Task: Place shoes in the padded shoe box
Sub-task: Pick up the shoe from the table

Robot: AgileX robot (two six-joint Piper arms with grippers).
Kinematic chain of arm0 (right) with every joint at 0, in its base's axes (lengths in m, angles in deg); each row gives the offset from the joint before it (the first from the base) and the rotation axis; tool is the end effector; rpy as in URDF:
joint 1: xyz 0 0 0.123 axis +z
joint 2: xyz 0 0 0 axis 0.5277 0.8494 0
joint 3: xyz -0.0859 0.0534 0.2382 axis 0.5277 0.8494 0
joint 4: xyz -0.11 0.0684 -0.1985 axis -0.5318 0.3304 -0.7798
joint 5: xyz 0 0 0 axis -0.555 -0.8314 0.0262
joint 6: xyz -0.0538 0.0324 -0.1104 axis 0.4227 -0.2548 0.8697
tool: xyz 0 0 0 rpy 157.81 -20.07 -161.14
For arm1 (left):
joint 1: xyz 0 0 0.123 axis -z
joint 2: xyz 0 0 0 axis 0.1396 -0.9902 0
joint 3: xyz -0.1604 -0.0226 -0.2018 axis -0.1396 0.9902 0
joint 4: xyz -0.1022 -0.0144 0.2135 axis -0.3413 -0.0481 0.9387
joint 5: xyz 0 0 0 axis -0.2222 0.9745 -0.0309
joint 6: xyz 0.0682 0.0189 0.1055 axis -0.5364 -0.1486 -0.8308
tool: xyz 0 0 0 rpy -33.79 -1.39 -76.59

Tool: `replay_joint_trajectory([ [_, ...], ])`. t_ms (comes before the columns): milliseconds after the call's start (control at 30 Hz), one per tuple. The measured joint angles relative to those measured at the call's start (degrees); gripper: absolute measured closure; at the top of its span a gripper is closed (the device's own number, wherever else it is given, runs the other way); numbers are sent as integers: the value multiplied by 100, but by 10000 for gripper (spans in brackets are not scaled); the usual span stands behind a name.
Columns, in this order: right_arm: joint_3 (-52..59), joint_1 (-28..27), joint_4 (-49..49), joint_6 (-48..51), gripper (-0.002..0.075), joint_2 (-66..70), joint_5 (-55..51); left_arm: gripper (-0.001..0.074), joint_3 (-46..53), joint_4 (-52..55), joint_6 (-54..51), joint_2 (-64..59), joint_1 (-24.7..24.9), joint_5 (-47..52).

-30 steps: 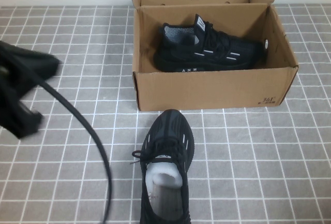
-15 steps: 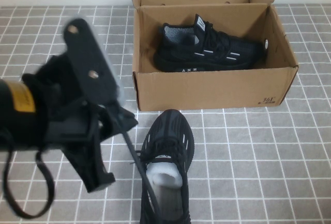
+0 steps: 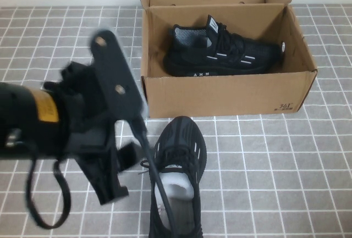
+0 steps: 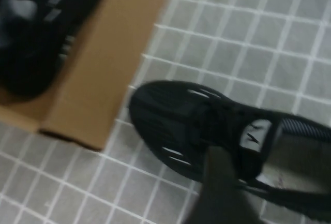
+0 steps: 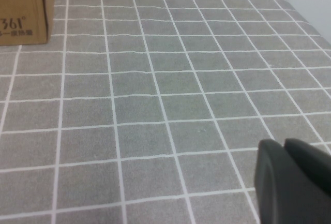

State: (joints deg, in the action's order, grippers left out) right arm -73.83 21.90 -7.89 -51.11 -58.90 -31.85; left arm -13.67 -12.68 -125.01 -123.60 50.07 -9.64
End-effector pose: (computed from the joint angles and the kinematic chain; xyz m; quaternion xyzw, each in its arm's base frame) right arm 0.0955 -0.0215 0.1584 0.0602 0.8098 -0.0805 0.5781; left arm 0.1770 -0.1752 0.3063 0.5566 0.7311 -0.0822 0.3859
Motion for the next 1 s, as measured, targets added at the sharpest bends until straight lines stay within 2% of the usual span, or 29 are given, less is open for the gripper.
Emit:
replay_joint_trajectory([
  [67,0,0,0,0,732,0,0,302,0,-70,-267,-187,22,103],
  [200,0,0,0,0,732,0,0,271,0,-79,-598,-672,288,132],
  [367,0,0,0,0,732,-7,0,265,0,133,-661,-1197,607,118],
  [1000,0,0,0,0,732,-7,0,263,0,950,-464,-2099,634,-709],
])
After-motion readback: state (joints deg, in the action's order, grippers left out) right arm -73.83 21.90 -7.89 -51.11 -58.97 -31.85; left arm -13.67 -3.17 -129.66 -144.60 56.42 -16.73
